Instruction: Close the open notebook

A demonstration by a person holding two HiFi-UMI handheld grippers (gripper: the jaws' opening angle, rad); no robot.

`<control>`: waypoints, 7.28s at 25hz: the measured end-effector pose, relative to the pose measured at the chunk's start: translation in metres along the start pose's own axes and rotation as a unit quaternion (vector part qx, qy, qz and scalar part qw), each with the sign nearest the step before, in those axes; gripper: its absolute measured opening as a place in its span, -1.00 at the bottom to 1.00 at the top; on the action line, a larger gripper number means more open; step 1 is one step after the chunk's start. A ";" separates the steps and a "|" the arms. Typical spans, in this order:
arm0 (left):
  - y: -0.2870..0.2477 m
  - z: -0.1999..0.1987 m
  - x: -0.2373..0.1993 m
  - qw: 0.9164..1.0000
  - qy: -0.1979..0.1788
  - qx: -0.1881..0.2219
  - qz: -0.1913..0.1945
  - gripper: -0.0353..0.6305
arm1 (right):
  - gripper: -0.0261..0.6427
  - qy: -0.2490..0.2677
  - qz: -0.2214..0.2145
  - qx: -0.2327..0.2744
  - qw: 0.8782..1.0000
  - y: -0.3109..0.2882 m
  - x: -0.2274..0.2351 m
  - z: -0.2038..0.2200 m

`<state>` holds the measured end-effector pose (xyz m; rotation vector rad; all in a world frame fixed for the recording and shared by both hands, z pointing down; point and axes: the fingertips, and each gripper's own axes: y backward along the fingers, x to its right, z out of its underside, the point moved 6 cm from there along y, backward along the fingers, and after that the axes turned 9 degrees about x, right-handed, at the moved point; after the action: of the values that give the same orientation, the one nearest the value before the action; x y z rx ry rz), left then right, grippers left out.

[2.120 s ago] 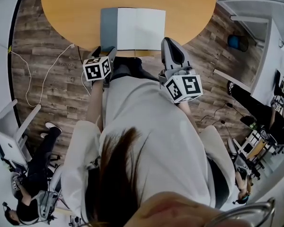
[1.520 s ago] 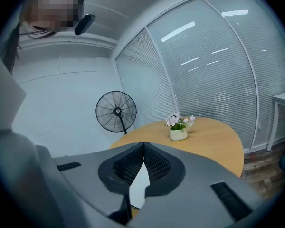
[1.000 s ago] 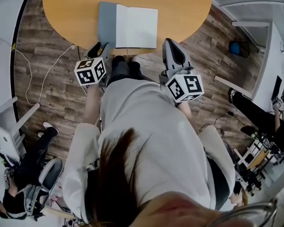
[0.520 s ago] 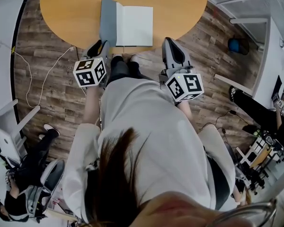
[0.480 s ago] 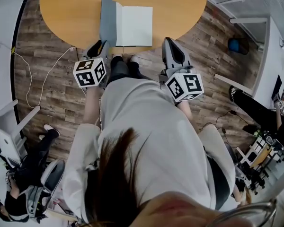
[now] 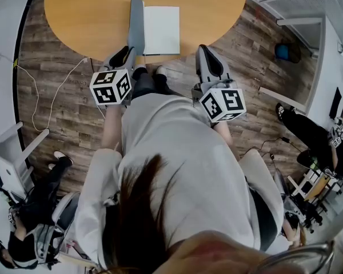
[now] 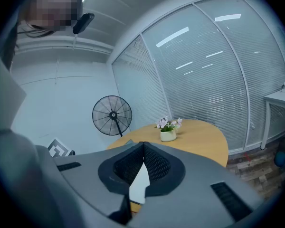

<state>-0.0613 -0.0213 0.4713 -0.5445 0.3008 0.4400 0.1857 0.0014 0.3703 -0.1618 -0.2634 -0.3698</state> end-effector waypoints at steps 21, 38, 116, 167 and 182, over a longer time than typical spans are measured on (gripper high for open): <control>-0.044 0.012 0.055 0.995 -0.035 -0.046 0.080 -0.71 | -0.91 -0.009 0.061 0.016 0.998 0.030 0.035 -0.004; -0.098 0.051 0.090 0.981 -0.092 -0.126 0.119 -0.73 | -0.91 -0.016 0.095 0.011 0.995 0.043 0.051 0.001; -0.128 0.071 0.100 0.980 -0.132 -0.107 0.108 -0.78 | -0.91 -0.014 0.071 0.006 0.997 0.032 0.043 0.003; 0.016 -0.184 -0.027 0.959 -0.139 0.237 0.071 -0.84 | -0.92 0.042 0.096 0.061 0.993 -0.070 -0.040 -0.045; 0.052 -0.198 -0.052 0.954 -0.138 0.264 0.039 -0.84 | -0.92 0.082 0.092 0.098 0.988 -0.066 -0.055 -0.082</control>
<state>-0.1627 -0.1090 0.3075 0.0548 0.1607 0.4836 0.1298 -0.0577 0.2832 0.0386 -0.1201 -0.1710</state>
